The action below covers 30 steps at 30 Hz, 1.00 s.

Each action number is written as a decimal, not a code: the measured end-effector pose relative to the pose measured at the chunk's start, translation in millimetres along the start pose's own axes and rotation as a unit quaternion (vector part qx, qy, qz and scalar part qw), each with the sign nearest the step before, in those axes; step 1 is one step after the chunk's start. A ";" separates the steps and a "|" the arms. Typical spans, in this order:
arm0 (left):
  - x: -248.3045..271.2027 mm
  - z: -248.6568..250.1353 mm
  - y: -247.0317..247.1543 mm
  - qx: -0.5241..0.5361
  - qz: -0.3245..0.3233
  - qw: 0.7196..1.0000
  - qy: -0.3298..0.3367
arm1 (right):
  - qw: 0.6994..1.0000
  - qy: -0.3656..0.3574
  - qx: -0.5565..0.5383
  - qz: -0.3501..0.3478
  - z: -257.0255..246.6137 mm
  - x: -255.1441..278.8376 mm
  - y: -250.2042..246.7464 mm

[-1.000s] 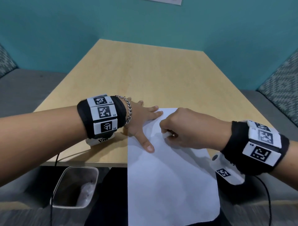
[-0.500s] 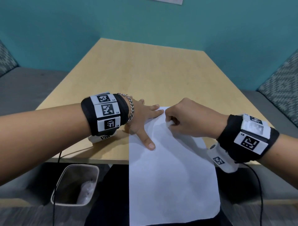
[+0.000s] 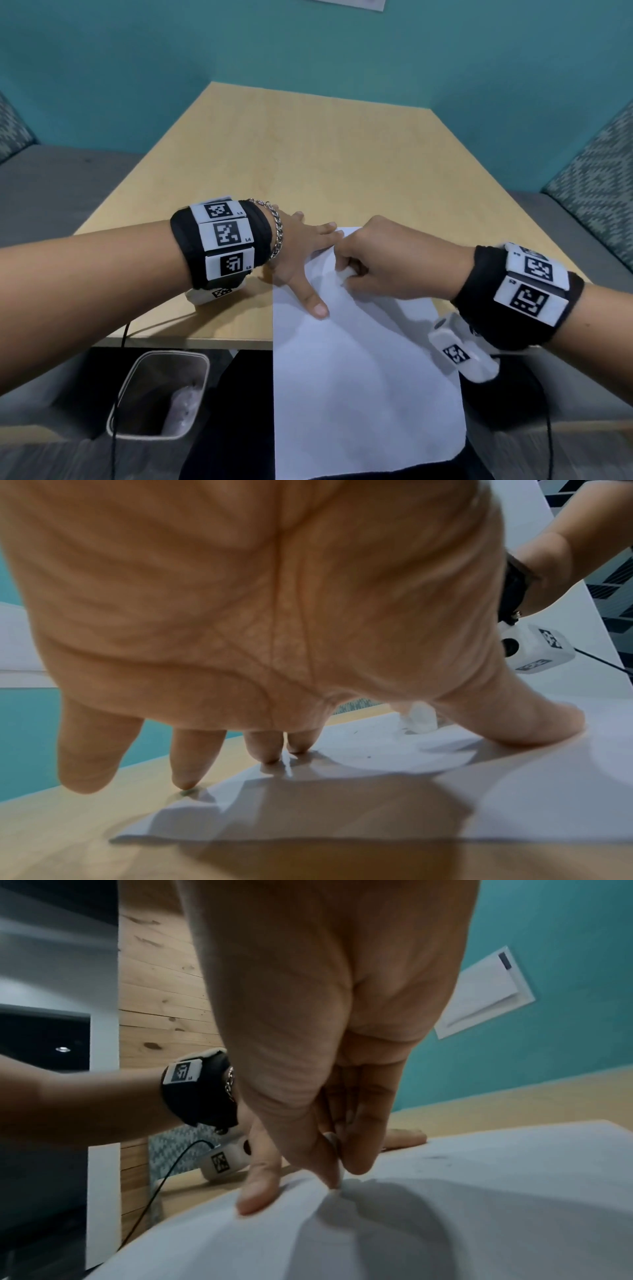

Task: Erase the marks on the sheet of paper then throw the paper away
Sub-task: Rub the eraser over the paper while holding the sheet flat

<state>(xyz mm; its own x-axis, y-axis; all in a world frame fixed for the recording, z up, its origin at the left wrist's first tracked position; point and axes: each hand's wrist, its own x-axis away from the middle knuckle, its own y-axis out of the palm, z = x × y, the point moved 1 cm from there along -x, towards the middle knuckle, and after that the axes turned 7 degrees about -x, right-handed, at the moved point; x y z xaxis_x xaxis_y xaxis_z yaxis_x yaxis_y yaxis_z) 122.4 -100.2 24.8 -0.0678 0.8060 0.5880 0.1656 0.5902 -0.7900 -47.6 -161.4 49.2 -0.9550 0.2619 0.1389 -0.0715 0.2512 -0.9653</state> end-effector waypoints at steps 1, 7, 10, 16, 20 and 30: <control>0.0 0.1 -0.5 0.000 -0.001 1.000 -0.001 | 1.000 0.010 0.008 0.015 7.1 -3.9 -1.1; 1.3 -0.3 0.2 0.008 0.000 1.000 -0.003 | 1.000 -0.024 -0.003 0.007 1.2 -3.4 8.1; 0.3 0.0 0.2 0.006 -0.003 1.000 -0.002 | 1.000 -0.013 0.013 0.013 8.7 -8.4 3.3; 2.1 0.6 0.0 0.011 -0.001 1.000 -0.003 | 0.999 -0.021 -0.020 0.015 10.5 -1.9 6.5; 2.9 1.7 -1.3 0.008 -0.010 1.000 -0.005 | 1.000 0.015 -0.009 0.009 25.8 1.0 1.3; 4.3 2.8 -7.7 -0.012 -0.005 0.999 0.035 | 0.995 0.082 -0.002 0.052 49.3 19.4 3.1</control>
<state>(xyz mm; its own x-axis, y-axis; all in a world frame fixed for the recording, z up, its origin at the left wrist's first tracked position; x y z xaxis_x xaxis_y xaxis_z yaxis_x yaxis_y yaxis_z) 118.1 -101.2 32.9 -0.0002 0.7947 0.6069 0.1880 0.5961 -0.7805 -80.5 -201.5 38.0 -0.8972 0.4356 0.0732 0.0268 0.2190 -0.9754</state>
